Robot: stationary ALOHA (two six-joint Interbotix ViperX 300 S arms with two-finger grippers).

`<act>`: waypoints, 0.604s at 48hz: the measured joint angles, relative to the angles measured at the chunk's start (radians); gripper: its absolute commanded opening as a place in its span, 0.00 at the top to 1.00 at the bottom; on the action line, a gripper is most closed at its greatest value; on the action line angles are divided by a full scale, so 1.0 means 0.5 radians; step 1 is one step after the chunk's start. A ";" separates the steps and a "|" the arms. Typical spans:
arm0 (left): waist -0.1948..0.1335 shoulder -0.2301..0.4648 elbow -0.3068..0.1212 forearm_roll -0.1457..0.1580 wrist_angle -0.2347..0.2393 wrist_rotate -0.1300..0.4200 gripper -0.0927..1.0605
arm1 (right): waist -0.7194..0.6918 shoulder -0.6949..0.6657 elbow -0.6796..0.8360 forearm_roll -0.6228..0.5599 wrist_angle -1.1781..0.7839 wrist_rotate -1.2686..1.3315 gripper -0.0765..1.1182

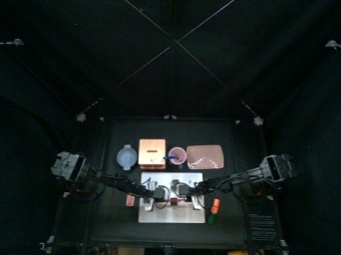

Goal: Cut the sushi into 4 pieces with the knife
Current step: Cut the sushi into 4 pieces

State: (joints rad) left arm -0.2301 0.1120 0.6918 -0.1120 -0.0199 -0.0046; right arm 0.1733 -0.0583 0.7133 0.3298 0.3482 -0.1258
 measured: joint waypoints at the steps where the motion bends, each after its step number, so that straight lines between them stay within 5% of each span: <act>1: 0.000 0.000 0.000 0.003 0.000 0.000 0.62 | -0.003 0.000 0.000 0.000 0.000 0.003 0.81; 29: 0.021 0.120 -0.009 0.015 0.000 0.003 0.62 | -0.012 0.138 -0.006 -0.006 -0.021 0.003 0.81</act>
State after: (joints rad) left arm -0.2194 0.1718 0.6872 -0.1043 -0.0199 -0.0031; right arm 0.1672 0.0107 0.7102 0.3267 0.3375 -0.1243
